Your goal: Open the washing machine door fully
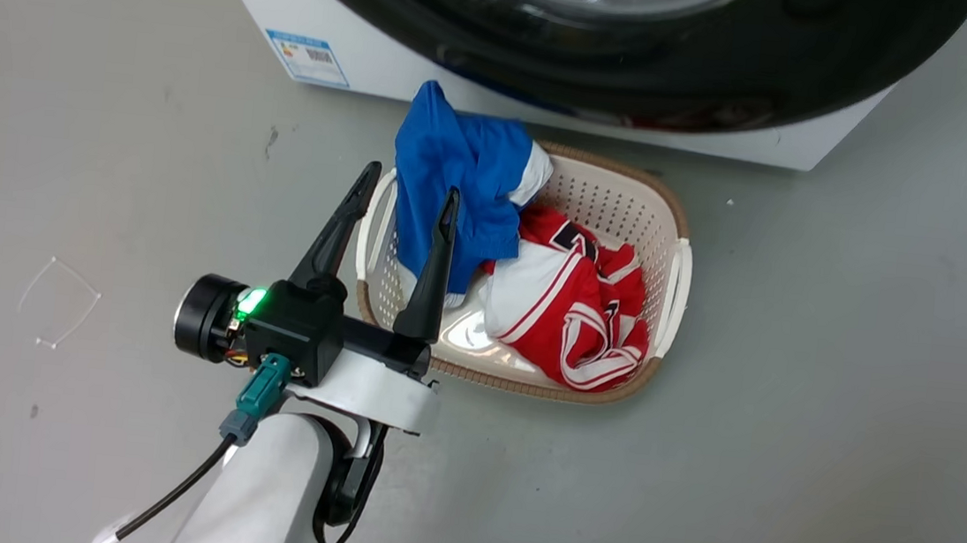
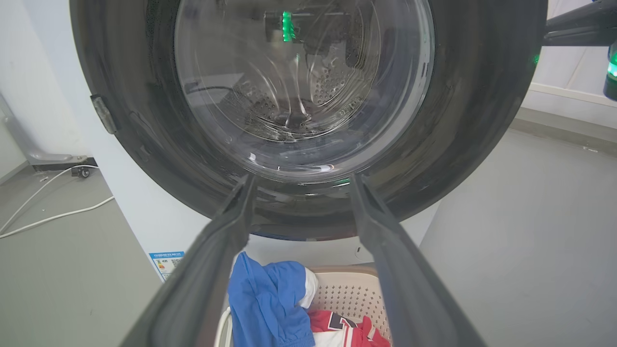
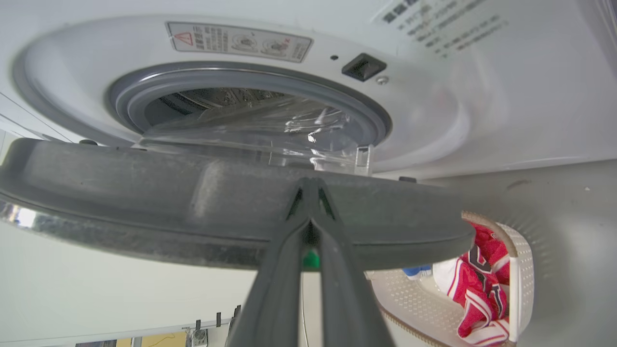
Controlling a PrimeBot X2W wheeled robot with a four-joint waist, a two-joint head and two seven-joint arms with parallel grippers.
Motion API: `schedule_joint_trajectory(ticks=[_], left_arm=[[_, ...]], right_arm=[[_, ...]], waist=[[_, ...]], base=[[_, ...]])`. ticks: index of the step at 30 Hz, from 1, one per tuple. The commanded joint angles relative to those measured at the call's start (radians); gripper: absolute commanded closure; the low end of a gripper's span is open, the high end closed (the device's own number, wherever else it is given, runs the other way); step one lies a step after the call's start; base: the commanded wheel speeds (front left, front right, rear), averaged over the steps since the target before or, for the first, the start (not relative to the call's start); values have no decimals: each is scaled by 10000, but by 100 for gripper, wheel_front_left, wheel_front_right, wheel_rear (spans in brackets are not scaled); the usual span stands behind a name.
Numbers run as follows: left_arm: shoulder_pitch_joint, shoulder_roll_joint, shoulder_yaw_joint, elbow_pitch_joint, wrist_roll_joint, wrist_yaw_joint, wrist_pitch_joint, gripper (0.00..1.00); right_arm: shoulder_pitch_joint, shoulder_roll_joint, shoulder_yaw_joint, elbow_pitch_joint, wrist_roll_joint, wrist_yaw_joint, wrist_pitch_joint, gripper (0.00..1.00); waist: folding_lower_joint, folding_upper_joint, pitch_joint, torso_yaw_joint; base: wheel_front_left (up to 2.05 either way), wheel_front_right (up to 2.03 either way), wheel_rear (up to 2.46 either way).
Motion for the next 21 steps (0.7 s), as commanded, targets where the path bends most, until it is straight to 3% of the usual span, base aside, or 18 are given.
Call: schedule_joint_trajectory(ticks=[1, 6, 21], left_arm=[[139, -19, -37, 47, -22, -38, -24, 0], [293, -19, -21, 220, -80, -102, -24, 0], [676, -18, -87, 604, -249, -243, -24, 0]], right_arm=[[291, 569, 215, -49, 189, 35, 368, 100], [872, 803, 324, -239, 406, 40, 991, 100], [2186, 1261, 286, -750, 819, 40, 1455, 100]], waist=[[-1, 0, -256, -105], [-1, 0, -724, -251], [-1, 0, -1756, -234]], base=[[0, 0, 0], [0, 0, 0], [0, 0, 0]])
